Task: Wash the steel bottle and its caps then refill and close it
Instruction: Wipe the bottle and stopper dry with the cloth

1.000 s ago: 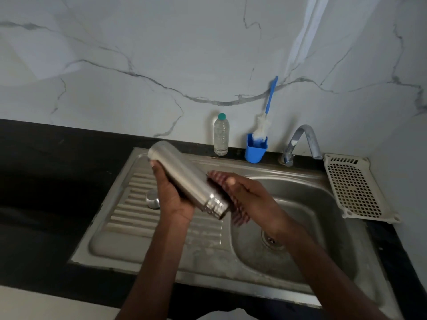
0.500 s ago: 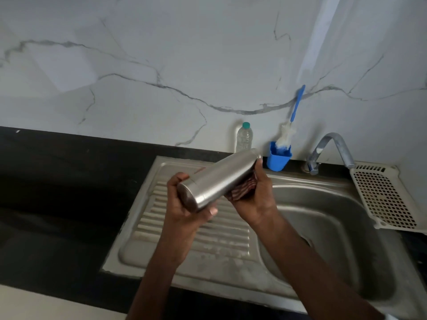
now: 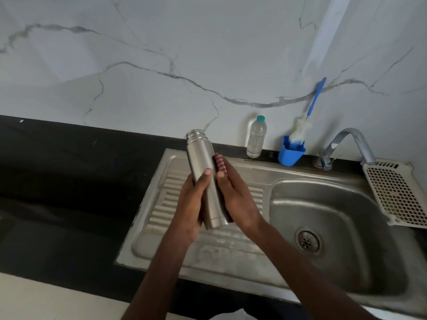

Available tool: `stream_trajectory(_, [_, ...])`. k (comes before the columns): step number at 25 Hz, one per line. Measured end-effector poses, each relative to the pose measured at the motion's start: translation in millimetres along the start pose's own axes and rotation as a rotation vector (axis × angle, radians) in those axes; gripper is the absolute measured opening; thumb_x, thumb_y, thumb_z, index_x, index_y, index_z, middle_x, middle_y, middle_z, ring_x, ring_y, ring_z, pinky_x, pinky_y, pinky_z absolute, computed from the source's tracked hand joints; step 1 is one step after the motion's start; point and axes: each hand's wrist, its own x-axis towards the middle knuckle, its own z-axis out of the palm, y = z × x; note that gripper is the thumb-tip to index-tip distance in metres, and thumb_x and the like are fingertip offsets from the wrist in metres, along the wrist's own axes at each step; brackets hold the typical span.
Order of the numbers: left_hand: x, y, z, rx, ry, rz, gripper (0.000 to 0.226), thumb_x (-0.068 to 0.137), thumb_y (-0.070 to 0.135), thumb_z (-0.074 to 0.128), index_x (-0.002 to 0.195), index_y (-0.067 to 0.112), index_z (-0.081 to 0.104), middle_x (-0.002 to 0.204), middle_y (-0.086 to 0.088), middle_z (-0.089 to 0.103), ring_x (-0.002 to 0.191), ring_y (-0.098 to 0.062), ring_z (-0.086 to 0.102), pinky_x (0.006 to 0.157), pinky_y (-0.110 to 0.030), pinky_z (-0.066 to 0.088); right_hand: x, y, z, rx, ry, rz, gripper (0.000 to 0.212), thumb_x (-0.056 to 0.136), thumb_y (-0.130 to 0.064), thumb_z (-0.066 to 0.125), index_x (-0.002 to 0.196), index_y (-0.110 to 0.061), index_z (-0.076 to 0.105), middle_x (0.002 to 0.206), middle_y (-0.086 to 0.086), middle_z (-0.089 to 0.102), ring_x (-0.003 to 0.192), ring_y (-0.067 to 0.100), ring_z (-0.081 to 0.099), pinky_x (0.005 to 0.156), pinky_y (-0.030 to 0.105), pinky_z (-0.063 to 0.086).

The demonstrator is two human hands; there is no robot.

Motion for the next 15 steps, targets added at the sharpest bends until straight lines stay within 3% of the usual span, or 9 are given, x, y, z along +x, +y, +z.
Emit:
stream_trajectory(2, [11.5,0.0,-17.1,-0.193,0.077,0.005,0.058,0.092,0.038,0.075,0.140,0.008,0.061,0.132,-0.027,0.066,0.122,-0.038,0.067,0.107,-0.058,0.052,-8.6,16.4,10.0,-0.196,-0.047,-0.106,0.044,0.111,-0.039,0.042,0.154,-0.030,0.043,0.144,-0.013,0.056,0.127,0.001,0.056,0.105,0.025,0.050])
stream_trajectory(4, [22.1,2.1,-36.0,-0.310,0.224,0.046,0.069,0.083,0.037,0.080,0.143,0.012,0.058,0.133,-0.026,0.064,0.121,-0.038,0.066,0.102,-0.055,0.056,-12.1,29.0,19.1,-0.220,-0.077,-0.089,0.042,0.110,-0.041,0.043,0.150,-0.030,0.049,0.133,-0.010,0.064,0.115,0.001,0.063,0.096,0.023,0.053])
stream_trajectory(7, [33.7,7.1,-74.2,-0.323,0.376,0.183,0.092,0.068,0.032,0.093,0.149,0.023,0.048,0.136,-0.014,0.065,0.125,-0.032,0.065,0.096,-0.050,0.059,-6.3,30.1,25.7,0.237,-0.048,0.369,0.037,0.109,-0.038,0.046,0.134,-0.018,0.065,0.104,0.019,0.076,0.077,0.024,0.070,0.062,0.032,0.055])
stream_trajectory(8, [35.4,8.2,-87.8,-0.265,0.404,0.225,0.094,0.069,0.025,0.093,0.149,0.026,0.043,0.138,-0.010,0.064,0.127,-0.029,0.065,0.099,-0.050,0.058,-3.4,31.3,27.0,0.401,-0.027,0.538,0.040,0.109,-0.037,0.044,0.128,-0.011,0.067,0.102,0.025,0.076,0.072,0.030,0.069,0.058,0.033,0.052])
stream_trajectory(10, [36.3,7.5,-109.4,-0.027,0.464,0.296,0.093,0.073,0.009,0.091,0.146,0.030,0.037,0.140,-0.006,0.062,0.125,-0.021,0.066,0.104,-0.050,0.055,2.2,37.8,30.1,0.626,0.010,0.709,0.045,0.109,-0.035,0.041,0.121,0.000,0.067,0.109,0.030,0.073,0.074,0.034,0.065,0.062,0.037,0.049])
stream_trajectory(12, [36.6,3.2,-122.5,0.201,0.500,0.322,0.092,0.073,-0.001,0.090,0.145,0.024,0.038,0.132,-0.002,0.063,0.114,-0.011,0.069,0.099,-0.043,0.058,10.2,44.7,38.3,0.756,0.059,0.718,0.047,0.108,-0.034,0.043,0.119,0.005,0.066,0.118,0.032,0.070,0.082,0.036,0.065,0.070,0.039,0.050])
stream_trajectory(15, [39.6,-10.1,-135.7,0.362,0.498,0.310,0.084,0.071,-0.003,0.090,0.139,0.024,0.047,0.121,0.003,0.066,0.101,-0.007,0.070,0.093,-0.041,0.059,19.7,51.6,49.6,0.757,0.112,0.707,0.046,0.106,-0.034,0.048,0.115,0.007,0.068,0.119,0.032,0.069,0.093,0.040,0.063,0.078,0.043,0.048])
